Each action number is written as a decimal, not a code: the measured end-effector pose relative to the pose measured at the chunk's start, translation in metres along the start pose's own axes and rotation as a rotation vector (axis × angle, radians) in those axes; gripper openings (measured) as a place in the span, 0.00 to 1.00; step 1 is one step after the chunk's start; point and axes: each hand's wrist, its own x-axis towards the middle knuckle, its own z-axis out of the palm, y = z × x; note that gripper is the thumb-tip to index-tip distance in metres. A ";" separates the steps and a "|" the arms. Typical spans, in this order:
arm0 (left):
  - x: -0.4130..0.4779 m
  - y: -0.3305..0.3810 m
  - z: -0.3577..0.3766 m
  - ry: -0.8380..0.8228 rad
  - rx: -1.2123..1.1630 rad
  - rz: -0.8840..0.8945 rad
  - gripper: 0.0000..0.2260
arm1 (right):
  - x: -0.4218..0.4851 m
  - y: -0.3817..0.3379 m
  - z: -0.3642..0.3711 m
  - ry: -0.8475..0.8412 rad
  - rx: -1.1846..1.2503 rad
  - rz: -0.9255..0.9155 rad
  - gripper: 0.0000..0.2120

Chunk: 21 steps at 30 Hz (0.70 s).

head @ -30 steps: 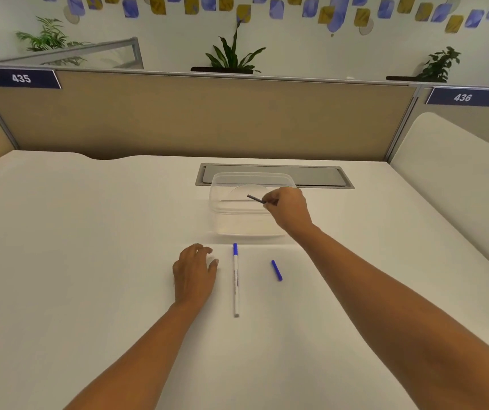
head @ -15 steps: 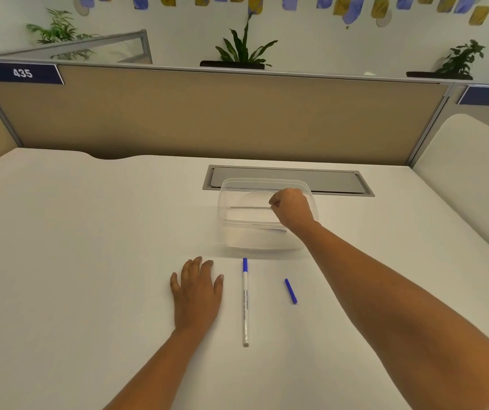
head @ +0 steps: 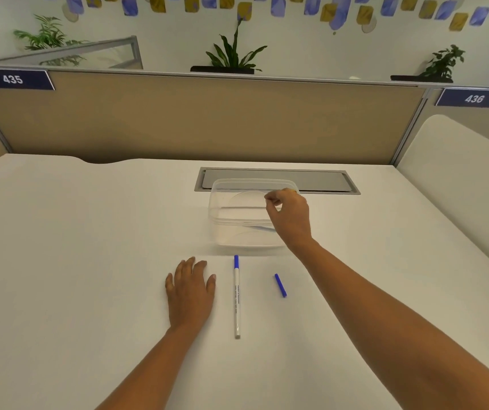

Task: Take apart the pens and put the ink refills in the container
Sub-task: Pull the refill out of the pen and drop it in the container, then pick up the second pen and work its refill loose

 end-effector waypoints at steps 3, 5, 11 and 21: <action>-0.006 0.003 -0.002 -0.003 -0.031 -0.005 0.17 | -0.023 0.006 -0.010 0.029 0.013 0.022 0.08; -0.011 0.006 -0.002 -0.010 -0.053 -0.014 0.17 | -0.040 0.012 -0.015 0.018 0.001 0.056 0.08; -0.021 0.014 -0.007 -0.004 -0.094 -0.024 0.13 | -0.088 0.042 -0.028 -0.119 -0.122 0.165 0.09; -0.035 0.046 -0.013 -0.096 -0.191 -0.073 0.18 | -0.125 0.082 -0.071 -0.111 -0.267 0.488 0.13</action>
